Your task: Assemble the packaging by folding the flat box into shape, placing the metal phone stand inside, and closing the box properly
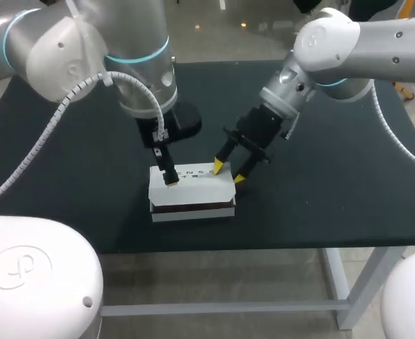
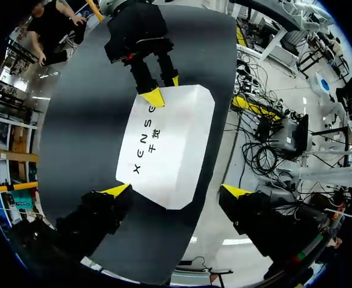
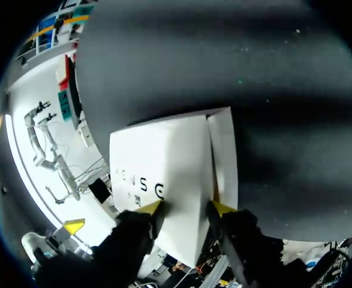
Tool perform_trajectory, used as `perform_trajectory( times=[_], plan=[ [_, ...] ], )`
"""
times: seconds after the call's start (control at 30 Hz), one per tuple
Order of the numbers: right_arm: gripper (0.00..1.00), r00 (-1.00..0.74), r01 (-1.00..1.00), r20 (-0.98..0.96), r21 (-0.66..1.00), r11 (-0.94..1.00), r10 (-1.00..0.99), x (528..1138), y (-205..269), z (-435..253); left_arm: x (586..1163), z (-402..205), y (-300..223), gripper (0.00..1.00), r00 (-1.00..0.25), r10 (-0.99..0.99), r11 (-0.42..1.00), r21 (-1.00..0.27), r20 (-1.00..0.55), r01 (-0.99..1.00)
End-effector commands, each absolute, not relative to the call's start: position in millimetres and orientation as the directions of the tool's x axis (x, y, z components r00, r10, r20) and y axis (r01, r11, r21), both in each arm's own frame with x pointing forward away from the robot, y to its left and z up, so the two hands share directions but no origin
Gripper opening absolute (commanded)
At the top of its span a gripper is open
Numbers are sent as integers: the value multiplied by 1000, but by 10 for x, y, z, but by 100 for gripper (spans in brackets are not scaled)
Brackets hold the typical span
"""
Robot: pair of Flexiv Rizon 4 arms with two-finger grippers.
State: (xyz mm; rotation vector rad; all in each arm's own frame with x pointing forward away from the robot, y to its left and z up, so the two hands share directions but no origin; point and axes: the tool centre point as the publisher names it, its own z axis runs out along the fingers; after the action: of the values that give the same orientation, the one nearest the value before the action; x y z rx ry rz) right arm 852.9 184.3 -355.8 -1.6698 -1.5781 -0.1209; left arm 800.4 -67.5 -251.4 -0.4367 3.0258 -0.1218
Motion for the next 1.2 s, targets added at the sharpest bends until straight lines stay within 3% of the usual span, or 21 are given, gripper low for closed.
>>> perform_trajectory(
  times=[0.03, 0.67, 0.93, 1.1, 1.2],
  plan=[
    [53, 211, 869, 575, -481, 118, 791, 8525, 1849, -3561, 7921, -2746, -611, 100, -959, -260, 958, -152, -114, -241],
    [51, 211, 869, 575, -481, 118, 791, 8525, 1849, -3561, 7840, -3056, -709, 98, -961, -273, 954, -137, -42, -265],
    [50, 211, 869, 575, -481, 118, 791, 8525, 1849, -3561, 7927, -3141, -723, 93, -963, -265, 958, -124, -49, -258],
    [50, 211, 869, 575, -481, 118, 791, 8525, 1849, -3561, 7959, -3163, -719, 84, -963, -264, 958, -130, -58, -255],
    [50, 211, 869, 575, -481, 118, 791, 8525, 1849, -3561, 7976, -3175, -721, 84, -963, -263, 959, -128, -64, -254]
  ],
)
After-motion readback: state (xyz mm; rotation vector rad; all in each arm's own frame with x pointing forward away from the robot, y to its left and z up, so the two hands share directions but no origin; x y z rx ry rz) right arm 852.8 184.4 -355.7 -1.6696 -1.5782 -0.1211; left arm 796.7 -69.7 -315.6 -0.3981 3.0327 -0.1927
